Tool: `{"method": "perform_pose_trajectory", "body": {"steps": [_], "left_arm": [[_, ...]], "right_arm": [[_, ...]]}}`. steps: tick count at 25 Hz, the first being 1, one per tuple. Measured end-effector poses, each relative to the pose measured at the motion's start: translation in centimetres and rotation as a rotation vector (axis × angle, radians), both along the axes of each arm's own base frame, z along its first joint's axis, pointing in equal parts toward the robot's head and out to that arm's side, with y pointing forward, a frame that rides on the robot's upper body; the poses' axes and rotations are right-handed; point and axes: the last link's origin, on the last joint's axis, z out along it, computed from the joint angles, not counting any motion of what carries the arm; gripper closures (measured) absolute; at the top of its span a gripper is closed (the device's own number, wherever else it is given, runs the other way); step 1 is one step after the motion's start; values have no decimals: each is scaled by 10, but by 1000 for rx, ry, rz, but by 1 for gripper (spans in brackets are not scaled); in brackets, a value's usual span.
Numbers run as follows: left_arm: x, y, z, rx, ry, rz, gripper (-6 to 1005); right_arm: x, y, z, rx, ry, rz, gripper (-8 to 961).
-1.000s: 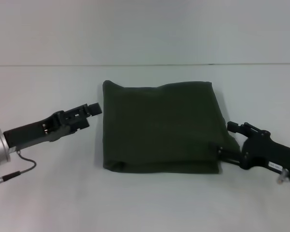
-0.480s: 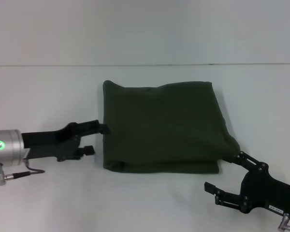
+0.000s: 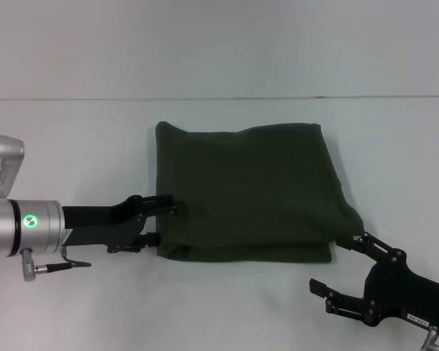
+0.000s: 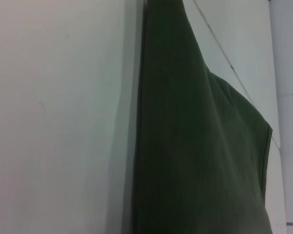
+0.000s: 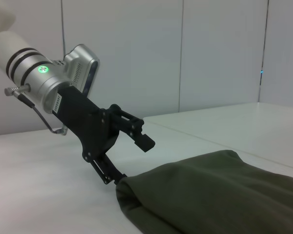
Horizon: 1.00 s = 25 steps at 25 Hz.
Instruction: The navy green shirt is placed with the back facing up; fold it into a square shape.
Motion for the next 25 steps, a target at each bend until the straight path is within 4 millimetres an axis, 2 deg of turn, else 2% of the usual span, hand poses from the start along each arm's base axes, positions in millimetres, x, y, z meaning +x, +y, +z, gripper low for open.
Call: {"method": "perform_pose_trajectory", "body": {"steps": [14,22,25], "left_arm": [[7,6,-12,-31,67,-45,195],[5,10,-6,-4,81,-43,205],[7,10,-8,-13,87,-54,332]], "right_arm": [[-2,3,-1,-1,-3,8,11],[-2,3,-1,-1,0,5,11],[-3,4,-1,0,1,4,11]]}}
